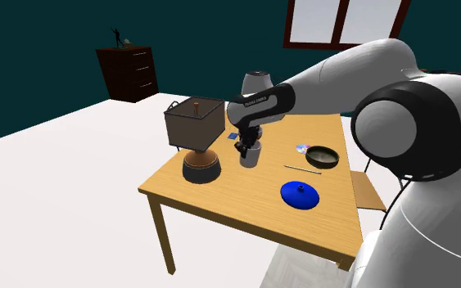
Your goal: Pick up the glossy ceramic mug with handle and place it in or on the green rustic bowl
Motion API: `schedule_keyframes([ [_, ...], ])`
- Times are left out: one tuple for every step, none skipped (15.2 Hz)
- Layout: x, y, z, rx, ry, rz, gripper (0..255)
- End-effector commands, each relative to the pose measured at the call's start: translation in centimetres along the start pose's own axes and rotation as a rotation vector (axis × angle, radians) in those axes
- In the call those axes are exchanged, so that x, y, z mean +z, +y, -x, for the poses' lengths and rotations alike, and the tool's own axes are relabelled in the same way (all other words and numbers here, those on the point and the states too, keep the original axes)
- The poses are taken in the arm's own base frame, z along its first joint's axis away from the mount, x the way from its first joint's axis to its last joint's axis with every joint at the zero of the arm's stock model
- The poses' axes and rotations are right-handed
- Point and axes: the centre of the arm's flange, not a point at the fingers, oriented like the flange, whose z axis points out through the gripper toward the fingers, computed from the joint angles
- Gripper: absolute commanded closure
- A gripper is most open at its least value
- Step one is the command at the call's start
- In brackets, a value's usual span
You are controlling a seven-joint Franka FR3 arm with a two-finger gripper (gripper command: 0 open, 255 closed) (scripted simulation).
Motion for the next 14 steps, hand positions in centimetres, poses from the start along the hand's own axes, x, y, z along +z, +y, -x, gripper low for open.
schedule_keyframes([
  [-1.1, -0.1, -0.3, 0.0, 0.0, 0.0, 255],
  [-1.6, 0.0, -0.4, 0.0, 0.0, 0.0, 255],
  [-2.2, 0.0, -0.4, 0.0, 0.0, 0.0, 255],
  [-2.7, 0.1, -0.5, 0.0, 0.0, 0.0, 255],
  [-3.2, 0.1, -0.6, 0.0, 0.0, 0.0, 255],
  [-3.7, 0.1, -0.7, 0.0, 0.0, 0.0, 255],
  [-4.2, 0.2, -0.8, 0.0, 0.0, 0.0, 255],
  [-4.6, 0.2, -0.8, 0.0, 0.0, 0.0, 255],
  [-4.7, 1.3, -0.2, 0.0, 0.0, 0.0, 255],
  [-4.8, 2.5, 0.5, 0.0, 0.0, 0.0, 255],
  [-4.9, 3.6, 1.1, 0.0, 0.0, 0.0, 255],
  [-5.0, 4.8, 1.8, 0.0, 0.0, 0.0, 255],
  [-5.1, 5.9, 2.4, 0.0, 0.0, 0.0, 255],
  [-5.2, 7.1, 3.1, 0.0, 0.0, 0.0, 255],
])
